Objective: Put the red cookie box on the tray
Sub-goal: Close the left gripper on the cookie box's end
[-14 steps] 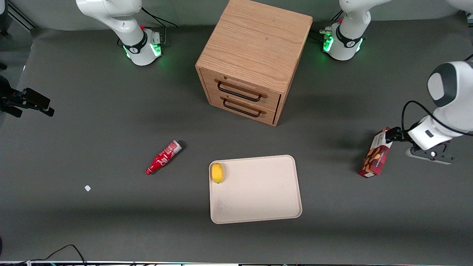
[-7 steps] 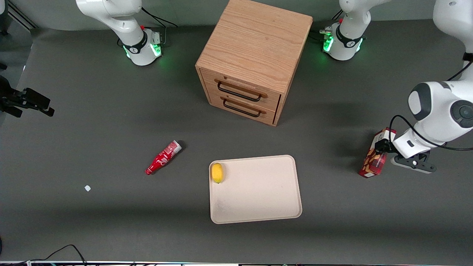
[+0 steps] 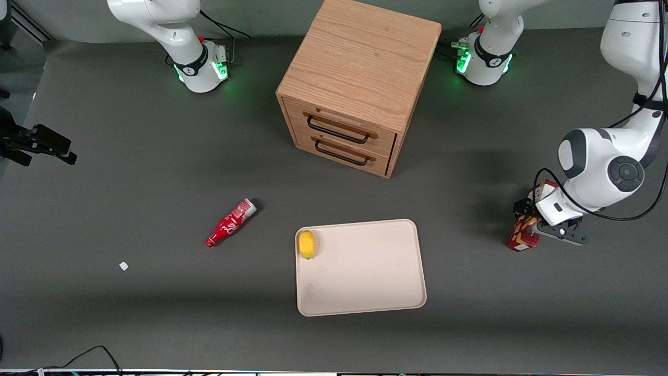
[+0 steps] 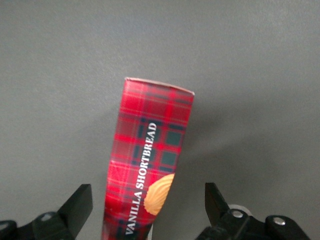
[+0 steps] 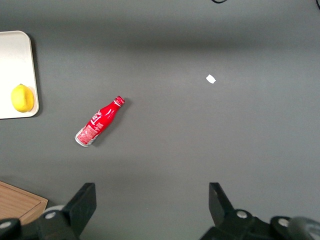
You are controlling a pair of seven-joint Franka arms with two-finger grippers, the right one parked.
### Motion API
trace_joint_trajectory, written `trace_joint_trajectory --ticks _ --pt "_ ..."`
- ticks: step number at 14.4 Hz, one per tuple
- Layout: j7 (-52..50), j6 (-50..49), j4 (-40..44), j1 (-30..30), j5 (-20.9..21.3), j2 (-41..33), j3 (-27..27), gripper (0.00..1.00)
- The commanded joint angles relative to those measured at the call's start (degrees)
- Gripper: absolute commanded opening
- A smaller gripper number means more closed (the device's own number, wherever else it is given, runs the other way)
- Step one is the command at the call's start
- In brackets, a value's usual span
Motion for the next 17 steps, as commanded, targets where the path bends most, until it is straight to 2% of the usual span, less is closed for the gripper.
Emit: trace_joint_trajectory --ticks 1,3,5,7,17 --pt "0.37 0.29 -1.09 -0.70 0.58 -1.06 0.64 0.94" --pt "0.46 0.21 -1.09 -0.70 1.89 -1.06 0.64 0.55" --pt "0.46 0.12 -1.09 -0.70 2.16 -0.97 0.64 0.23" --pt "0.37 -0.06 -1.09 -0.79 2.16 -0.97 0.64 0.00" --pt "-0.94 -2.59 -0.04 -0.96 1.98 -2.63 0.29 0.00"
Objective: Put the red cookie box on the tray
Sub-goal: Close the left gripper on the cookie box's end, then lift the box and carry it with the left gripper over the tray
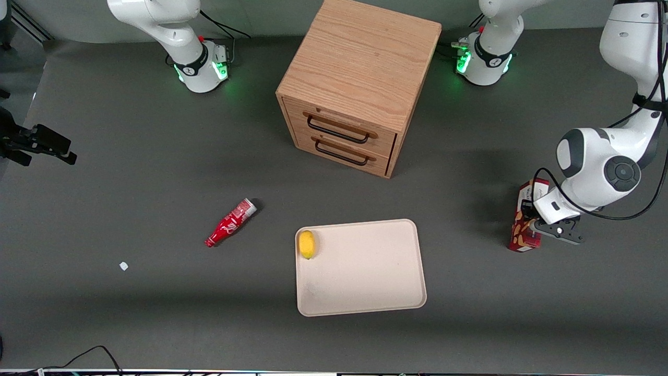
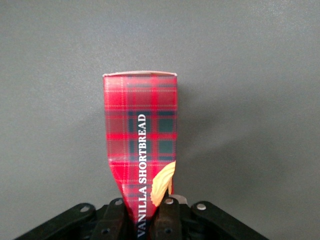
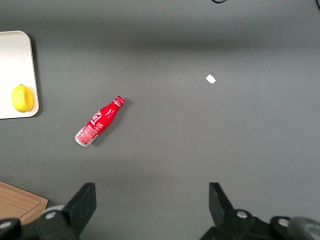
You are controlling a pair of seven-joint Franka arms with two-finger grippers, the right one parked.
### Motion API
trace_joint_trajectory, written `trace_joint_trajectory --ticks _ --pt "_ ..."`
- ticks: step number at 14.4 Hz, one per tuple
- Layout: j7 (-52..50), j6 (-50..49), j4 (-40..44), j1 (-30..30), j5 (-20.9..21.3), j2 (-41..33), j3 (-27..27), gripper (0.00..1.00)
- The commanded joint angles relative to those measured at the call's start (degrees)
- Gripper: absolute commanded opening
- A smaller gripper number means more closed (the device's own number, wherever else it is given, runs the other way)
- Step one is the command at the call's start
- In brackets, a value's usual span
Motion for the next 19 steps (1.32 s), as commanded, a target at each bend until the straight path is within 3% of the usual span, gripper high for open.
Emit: trace_joint_trajectory --ticks 1,6,9,11,15,19 --pt "-1.95 -4.32 1.12 -0.86 0.09 -3.64 0.05 0.00" --pt "-14.05 -16.96 11.65 -1.55 -0.09 -6.29 -6.44 0.00" --pt "-22.23 -25.40 21.23 -5.42 -0.53 -5.24 -6.98 0.00" --pt "-25.84 -27.62 26.16 -7.70 -3.33 -3.48 -7.16 0.00" --pt "-36.81 -28.76 36.60 -14.55 -6.25 3.27 -7.16 0.00" --pt "-49.83 -29.48 49.72 -23.25 -3.10 14.26 -6.54 0.00"
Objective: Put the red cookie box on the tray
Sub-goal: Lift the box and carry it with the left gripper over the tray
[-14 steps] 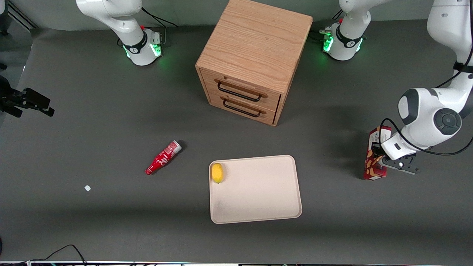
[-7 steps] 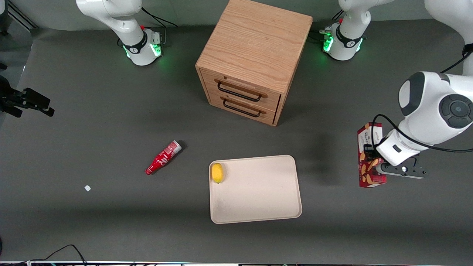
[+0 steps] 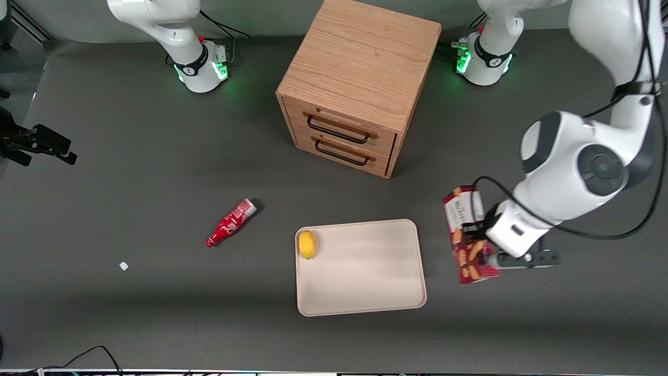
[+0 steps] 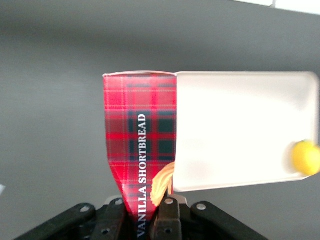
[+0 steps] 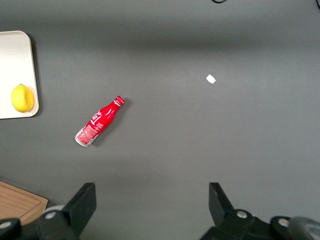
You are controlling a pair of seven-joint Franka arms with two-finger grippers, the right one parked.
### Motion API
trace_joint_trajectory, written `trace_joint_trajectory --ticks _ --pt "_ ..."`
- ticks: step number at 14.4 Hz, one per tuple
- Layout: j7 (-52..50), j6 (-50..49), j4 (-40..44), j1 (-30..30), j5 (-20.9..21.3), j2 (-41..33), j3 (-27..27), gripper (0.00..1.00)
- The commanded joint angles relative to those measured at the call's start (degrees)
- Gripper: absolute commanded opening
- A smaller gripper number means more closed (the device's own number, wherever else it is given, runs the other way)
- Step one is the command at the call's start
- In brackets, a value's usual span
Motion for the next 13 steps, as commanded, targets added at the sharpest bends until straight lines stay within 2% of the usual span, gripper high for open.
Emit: trace_joint_trajectory --ticks 1,3,9,13 --pt "-7.65 -1.98 9.90 -5.67 4.85 8.75 1.09 0.00" --pt "-10.56 -1.80 9.99 -7.34 8.81 11.21 1.00 0.00" --pt "-11.36 3.73 9.98 -10.85 12.42 17.80 2.75 0.00" --pt "-11.62 6.29 9.99 -13.06 13.14 20.36 4.86 0.00"
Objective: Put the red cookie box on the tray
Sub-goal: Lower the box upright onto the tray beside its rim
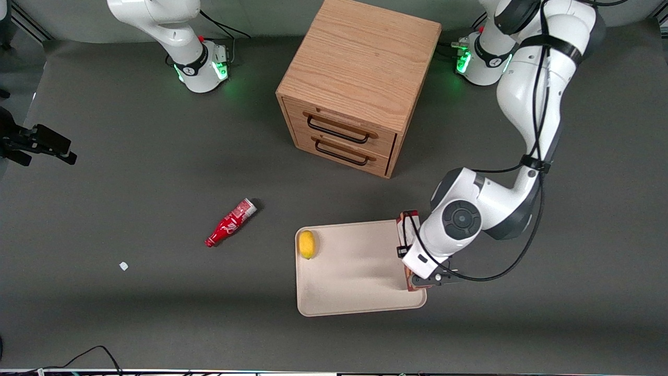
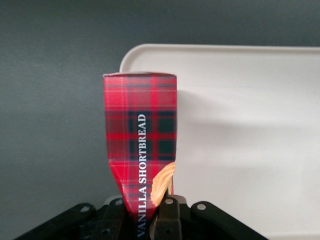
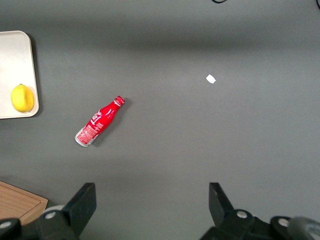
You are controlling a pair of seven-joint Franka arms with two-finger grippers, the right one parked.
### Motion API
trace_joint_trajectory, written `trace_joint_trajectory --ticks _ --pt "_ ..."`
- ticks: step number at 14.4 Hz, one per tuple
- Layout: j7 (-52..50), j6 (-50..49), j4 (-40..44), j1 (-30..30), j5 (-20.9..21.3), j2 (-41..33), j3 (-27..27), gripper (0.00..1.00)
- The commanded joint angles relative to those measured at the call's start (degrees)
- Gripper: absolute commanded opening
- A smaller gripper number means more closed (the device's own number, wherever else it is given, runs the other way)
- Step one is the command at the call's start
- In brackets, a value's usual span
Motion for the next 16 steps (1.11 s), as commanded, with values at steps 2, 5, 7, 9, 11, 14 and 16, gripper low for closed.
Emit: trace_joint_trajectory --ticks 2,5,7,9,11,14,16 --pt "-1.67 0.98 2.42 -2.69 1.55 1.87 2.26 0.00" --pt "-1.67 1.07 2.42 -3.13 2.08 2.40 2.96 0.00" --pt "-1.67 1.07 2.42 -3.13 2.08 2.49 3.22 0.00" --pt "-1.67 3.26 1.81 -3.13 2.17 2.49 3.23 0.63" --pt "-3.85 6.33 0.75 -3.56 3.57 2.40 3.23 1.00" --pt "-5.80 6.61 0.66 -3.48 3.84 2.14 3.23 1.00" --pt "-5.72 6.52 0.57 -3.39 3.67 1.61 3.23 1.00"
